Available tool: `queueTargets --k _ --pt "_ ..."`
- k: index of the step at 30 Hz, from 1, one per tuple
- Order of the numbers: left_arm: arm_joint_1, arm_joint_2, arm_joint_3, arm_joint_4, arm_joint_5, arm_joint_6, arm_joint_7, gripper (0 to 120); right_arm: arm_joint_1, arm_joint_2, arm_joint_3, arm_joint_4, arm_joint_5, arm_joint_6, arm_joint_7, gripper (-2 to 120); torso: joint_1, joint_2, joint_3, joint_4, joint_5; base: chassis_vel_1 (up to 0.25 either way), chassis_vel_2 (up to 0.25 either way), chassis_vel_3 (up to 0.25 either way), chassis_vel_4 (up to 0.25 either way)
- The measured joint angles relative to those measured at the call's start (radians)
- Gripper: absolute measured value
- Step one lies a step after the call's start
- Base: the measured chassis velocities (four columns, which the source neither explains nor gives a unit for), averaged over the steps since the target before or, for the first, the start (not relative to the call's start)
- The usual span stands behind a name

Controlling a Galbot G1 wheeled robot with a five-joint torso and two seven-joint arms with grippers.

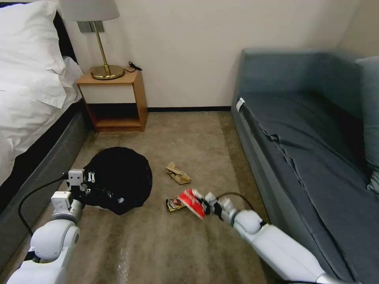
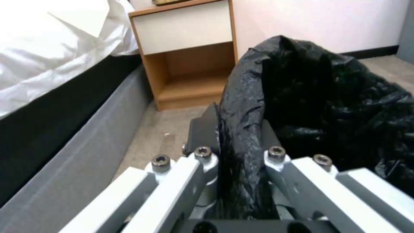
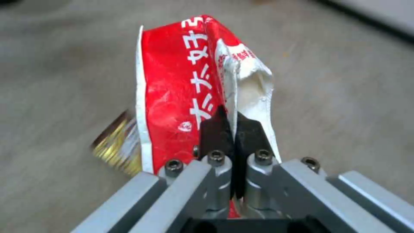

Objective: Pick up the trash bin, then pick up the garbage on the floor and place it into the trash bin.

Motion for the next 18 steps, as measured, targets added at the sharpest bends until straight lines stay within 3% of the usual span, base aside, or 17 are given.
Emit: queueTargets --k 7,14,18 --pt "-0.015 -0.004 0.009 0.013 0.005 -0.005 0.002 7 0.160 -0.053 -0.047 0.012 0.032 0.029 -0.034 0 0.000 0.000 0.000 -0.0003 -0.0001 0.000 0.000 0.000 0.000" --pt "-0.030 -0.001 0.014 0.025 0.005 -0.006 0.003 7 0.260 -0.048 -0.098 0.049 0.077 0.027 -0.041 0 0.000 0.000 0.000 -0.0002 -0.0001 0.000 0.000 0.000 0.000" --pt "-0.044 0.001 0.015 0.035 -0.004 -0.008 0.004 7 0.325 -0.033 -0.166 0.106 0.165 0.023 -0.045 0 0.000 0.000 0.000 -0.0001 -0.0002 0.000 0.000 0.000 0.000"
